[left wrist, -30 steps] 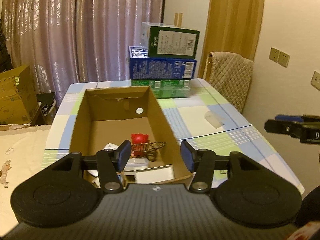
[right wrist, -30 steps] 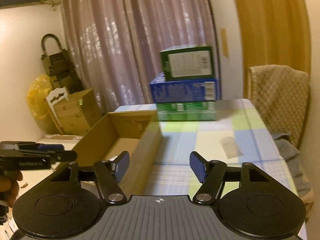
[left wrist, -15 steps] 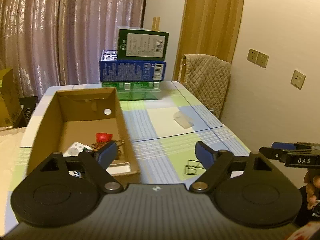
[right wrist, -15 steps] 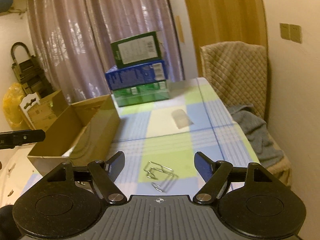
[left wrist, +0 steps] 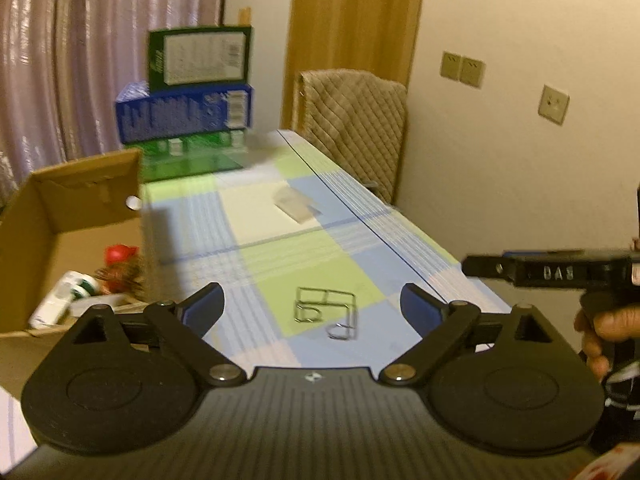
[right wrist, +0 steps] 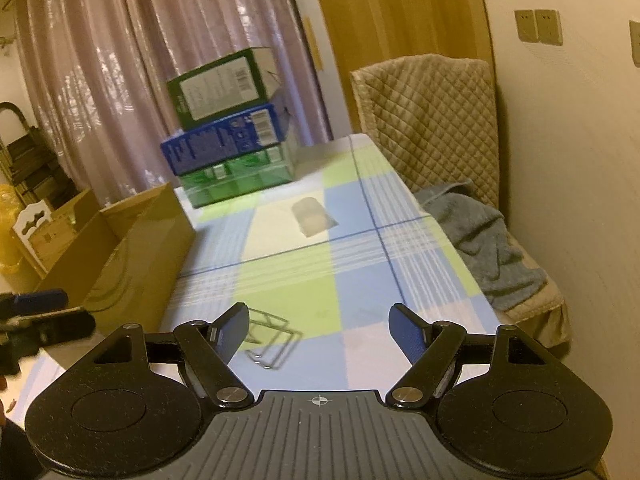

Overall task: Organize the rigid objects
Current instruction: 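Move both empty grippers back toward the wire stand and plastic cup, then grasp the metal wire stand with the left gripper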

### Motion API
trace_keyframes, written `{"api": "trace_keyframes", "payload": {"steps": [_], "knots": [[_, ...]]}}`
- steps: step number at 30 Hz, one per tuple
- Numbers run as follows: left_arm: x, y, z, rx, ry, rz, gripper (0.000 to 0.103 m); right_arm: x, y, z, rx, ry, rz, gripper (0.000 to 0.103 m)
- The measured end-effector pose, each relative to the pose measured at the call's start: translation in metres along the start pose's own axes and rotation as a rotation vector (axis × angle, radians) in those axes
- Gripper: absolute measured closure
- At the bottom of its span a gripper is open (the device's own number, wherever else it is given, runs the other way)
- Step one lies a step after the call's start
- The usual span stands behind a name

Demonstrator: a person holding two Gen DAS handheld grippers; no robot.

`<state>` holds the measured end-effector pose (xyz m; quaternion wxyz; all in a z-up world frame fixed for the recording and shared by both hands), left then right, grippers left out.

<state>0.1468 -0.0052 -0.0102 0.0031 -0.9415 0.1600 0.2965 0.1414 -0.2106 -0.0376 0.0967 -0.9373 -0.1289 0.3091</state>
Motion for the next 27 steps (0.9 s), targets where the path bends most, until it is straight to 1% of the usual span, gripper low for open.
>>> {"api": "trace_keyframes", "payload": {"steps": [4, 7, 12, 15, 19, 22, 27], "knots": [[0.030, 0.011, 0.015, 0.026, -0.023, 0.019, 0.010, 0.015, 0.015, -0.002, 0.006, -0.007, 0.005, 0.029], [0.057, 0.015, 0.027, 0.041, -0.056, 0.020, 0.010, 0.028, 0.022, -0.005, 0.012, -0.010, 0.000, 0.029], [0.097, 0.019, 0.040, 0.059, -0.098, 0.038, 0.010, 0.056, 0.025, -0.011, -0.027, -0.032, -0.020, 0.029], [0.120, 0.020, 0.044, 0.080, -0.115, 0.036, 0.010, 0.074, 0.026, -0.013, -0.057, -0.048, -0.026, 0.029], [0.144, 0.018, 0.044, 0.102, -0.117, 0.022, 0.010, 0.093, 0.029, -0.014, -0.032, -0.087, -0.042, 0.029], [0.158, 0.013, 0.044, 0.099, -0.122, 0.024, 0.010, 0.105, 0.027, -0.015, -0.046, -0.123, -0.051, 0.029], [0.174, 0.005, 0.045, 0.069, -0.129, 0.034, 0.010, 0.119, 0.031, -0.019, -0.075, -0.144, 0.003, 0.029]]}}
Point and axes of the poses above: each gripper's, at about its wrist camera, not at the fingertips, and x roughly the way its jaws point, y to its right, z to its underside, the point moved 5 cm from there along x, roughly the way its jaws point, and after that the axes turned 1 degree about y, right-handed, at the moved point
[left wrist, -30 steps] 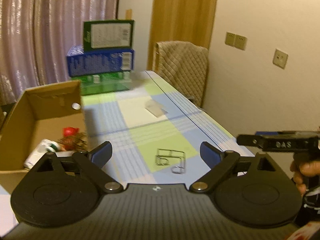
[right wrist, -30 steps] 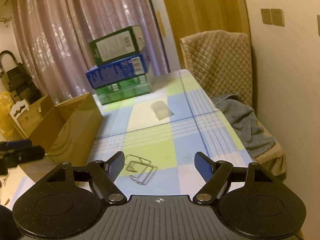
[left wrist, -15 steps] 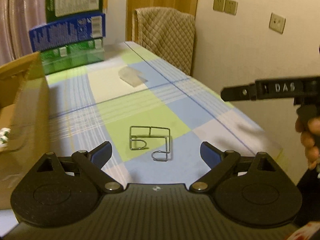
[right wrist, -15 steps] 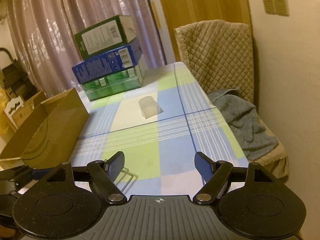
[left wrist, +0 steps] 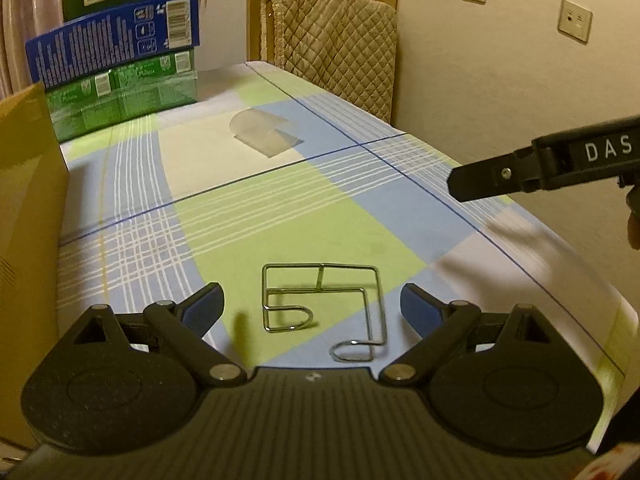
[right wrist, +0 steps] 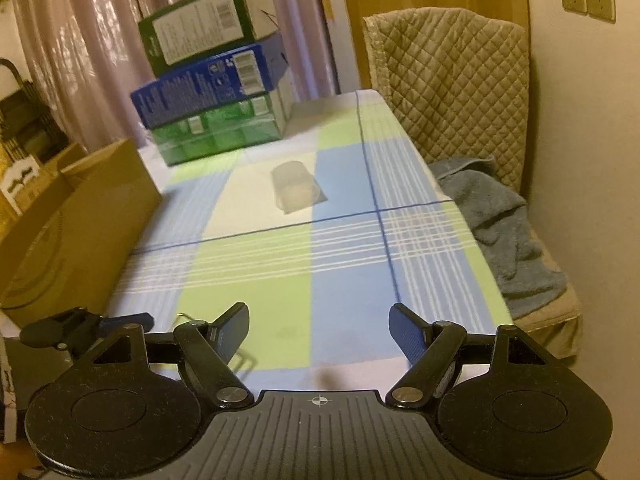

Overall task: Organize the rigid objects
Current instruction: 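Grasp the metal wire stand with the left gripper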

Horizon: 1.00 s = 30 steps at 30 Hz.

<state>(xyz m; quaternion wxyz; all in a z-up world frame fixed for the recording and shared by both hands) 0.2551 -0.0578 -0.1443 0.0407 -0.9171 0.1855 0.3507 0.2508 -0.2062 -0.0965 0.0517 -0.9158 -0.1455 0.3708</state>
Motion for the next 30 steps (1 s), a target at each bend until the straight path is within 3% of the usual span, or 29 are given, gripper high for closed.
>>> {"api": "trace_keyframes", "payload": {"steps": [6, 16, 24, 30], "knots": [[0.010, 0.004, -0.001, 0.007, -0.004, 0.020, 0.018, 0.013, 0.009, -0.005, 0.016, -0.011, 0.051, 0.029], [0.018, 0.008, 0.000, 0.035, -0.018, 0.011, 0.038, 0.019, -0.002, -0.007, -0.021, -0.013, 0.050, 0.029], [0.015, 0.002, -0.003, 0.006, -0.010, -0.003, 0.039, 0.020, -0.006, -0.011, -0.023, -0.006, 0.040, 0.029], [0.017, -0.019, -0.023, -0.049, 0.031, -0.079, 0.039, 0.031, -0.008, -0.024, -0.042, 0.017, 0.023, 0.029]]}}
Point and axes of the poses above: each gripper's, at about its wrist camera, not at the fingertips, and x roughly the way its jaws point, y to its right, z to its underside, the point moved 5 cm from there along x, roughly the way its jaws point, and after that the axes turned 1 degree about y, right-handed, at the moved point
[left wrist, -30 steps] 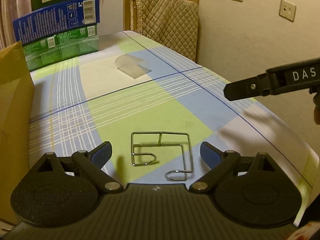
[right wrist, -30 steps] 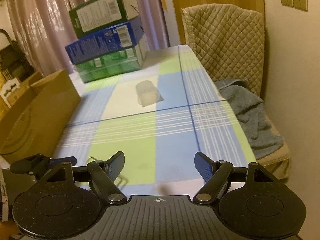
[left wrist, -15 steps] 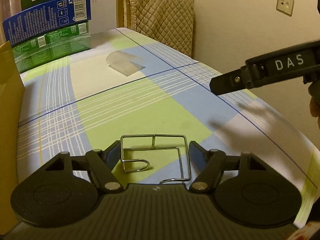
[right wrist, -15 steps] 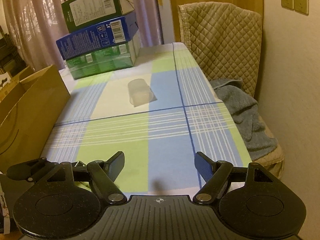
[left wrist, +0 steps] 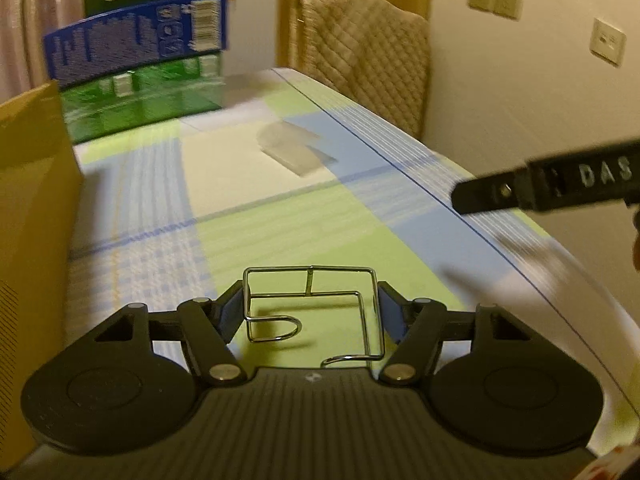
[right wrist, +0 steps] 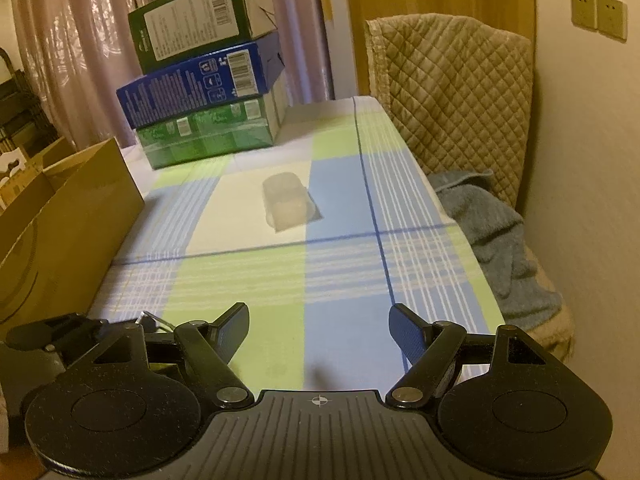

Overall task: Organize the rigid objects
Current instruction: 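Grasp the metal wire stand with the left gripper, then grasp the clear plastic cup with the right gripper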

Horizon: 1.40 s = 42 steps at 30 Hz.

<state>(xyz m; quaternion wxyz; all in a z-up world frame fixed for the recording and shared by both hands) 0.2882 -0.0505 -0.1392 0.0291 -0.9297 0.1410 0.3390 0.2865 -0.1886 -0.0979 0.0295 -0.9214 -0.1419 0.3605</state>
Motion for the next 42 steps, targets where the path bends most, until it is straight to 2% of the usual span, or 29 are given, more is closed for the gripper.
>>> {"api": "trace_keyframes", "payload": {"steps": [6, 9, 13, 20, 25, 31, 38, 39, 41, 42], "knots": [[0.014, -0.024, -0.020, -0.078, 0.036, -0.087, 0.039, 0.025, -0.007, -0.024, -0.033, 0.040, -0.051, 0.029], [0.020, -0.034, -0.027, -0.102, 0.043, -0.126, 0.039, 0.048, -0.008, -0.033, -0.028, 0.030, -0.082, 0.029], [0.031, -0.047, -0.032, -0.150, 0.046, -0.165, 0.039, 0.072, -0.011, -0.046, -0.048, 0.053, -0.088, 0.029], [0.044, -0.061, -0.042, -0.203, 0.070, -0.175, 0.039, 0.113, -0.012, -0.059, -0.100, 0.085, -0.093, 0.029], [0.050, -0.067, -0.039, -0.223, 0.068, -0.180, 0.039, 0.140, -0.012, -0.059, -0.075, 0.075, -0.127, 0.029], [0.055, -0.073, -0.036, -0.237, 0.062, -0.179, 0.039, 0.164, -0.015, -0.060, -0.099, 0.083, -0.086, 0.028], [0.058, -0.076, -0.034, -0.247, 0.056, -0.172, 0.039, 0.182, -0.023, -0.057, -0.163, 0.082, -0.086, 0.029], [0.058, -0.076, -0.034, -0.247, 0.056, -0.172, 0.039, 0.183, -0.023, -0.057, -0.166, 0.084, -0.082, 0.030], [0.059, -0.077, -0.033, -0.246, 0.056, -0.173, 0.039, 0.183, -0.024, -0.056, -0.179, 0.088, -0.076, 0.048], [0.059, -0.077, -0.033, -0.247, 0.056, -0.171, 0.039, 0.183, -0.024, -0.056, -0.188, 0.085, -0.075, 0.051]]}}
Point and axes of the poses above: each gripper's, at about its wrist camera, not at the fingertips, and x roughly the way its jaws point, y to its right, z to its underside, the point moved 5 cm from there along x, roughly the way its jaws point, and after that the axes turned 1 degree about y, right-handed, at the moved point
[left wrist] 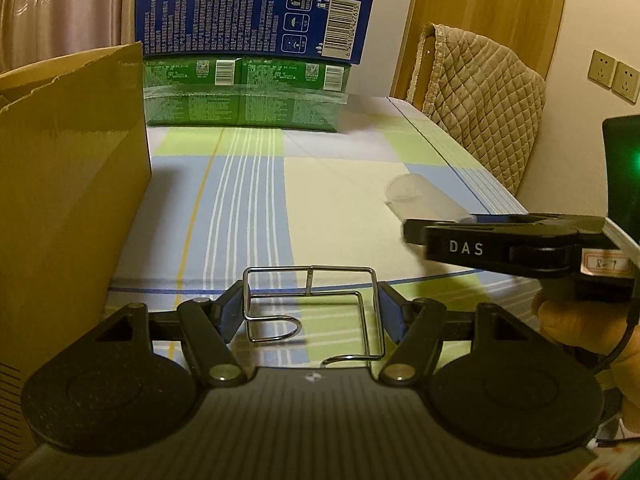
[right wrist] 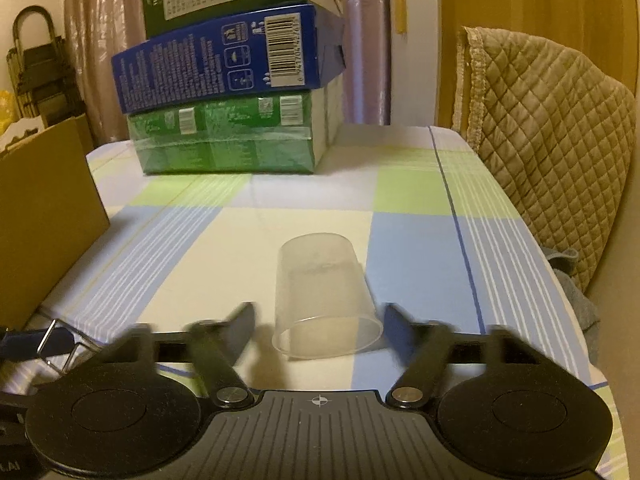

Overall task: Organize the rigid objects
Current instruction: 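Grasp the clear plastic cup with the right gripper, then carry the wire stand with the left gripper while the right carries the cup to the box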

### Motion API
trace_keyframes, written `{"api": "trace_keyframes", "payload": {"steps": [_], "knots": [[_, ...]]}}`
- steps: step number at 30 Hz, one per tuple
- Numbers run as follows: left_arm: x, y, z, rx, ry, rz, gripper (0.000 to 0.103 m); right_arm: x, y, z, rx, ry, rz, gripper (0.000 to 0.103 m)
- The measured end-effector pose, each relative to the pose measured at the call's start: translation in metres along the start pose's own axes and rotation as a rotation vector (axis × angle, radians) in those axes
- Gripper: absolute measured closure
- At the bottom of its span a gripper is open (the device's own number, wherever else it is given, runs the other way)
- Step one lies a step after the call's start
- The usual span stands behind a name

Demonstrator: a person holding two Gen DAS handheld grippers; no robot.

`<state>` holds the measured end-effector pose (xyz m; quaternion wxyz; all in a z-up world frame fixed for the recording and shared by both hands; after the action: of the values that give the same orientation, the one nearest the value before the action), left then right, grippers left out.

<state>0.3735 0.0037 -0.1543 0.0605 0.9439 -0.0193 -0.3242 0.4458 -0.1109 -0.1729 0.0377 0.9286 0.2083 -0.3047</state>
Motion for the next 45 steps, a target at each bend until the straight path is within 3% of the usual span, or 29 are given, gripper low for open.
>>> {"api": "trace_keyframes", "payload": {"steps": [9, 15, 24, 31, 45], "knots": [[-0.009, 0.003, 0.001, 0.003, -0.007, 0.016, 0.039, -0.027, -0.006, 0.002, -0.015, -0.027, 0.027, 0.051], [-0.030, 0.011, 0.010, 0.013, -0.016, 0.042, 0.039, -0.072, -0.009, 0.017, 0.032, -0.085, 0.028, 0.051], [-0.090, 0.011, 0.046, 0.016, -0.052, 0.067, 0.039, -0.161, -0.032, 0.042, 0.019, -0.052, 0.046, 0.051], [-0.141, 0.018, 0.065, 0.042, -0.037, 0.096, 0.039, -0.221, -0.061, 0.069, 0.053, 0.006, 0.064, 0.051], [-0.228, 0.023, 0.066, 0.062, 0.020, 0.111, 0.039, -0.296, -0.083, 0.094, 0.148, 0.039, 0.096, 0.051]]}}
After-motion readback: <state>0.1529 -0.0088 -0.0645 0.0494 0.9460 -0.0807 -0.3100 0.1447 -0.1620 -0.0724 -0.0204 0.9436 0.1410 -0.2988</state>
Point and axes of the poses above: each gripper's, at about its wrist camera, not at the fingertips, and x roughly the way its jaws point, y to its right, z to its underside, the point moved 5 cm from there along x, roughly the way its jaws point, and after that the axes turned 1 degree about y, right-handed, at the moved point
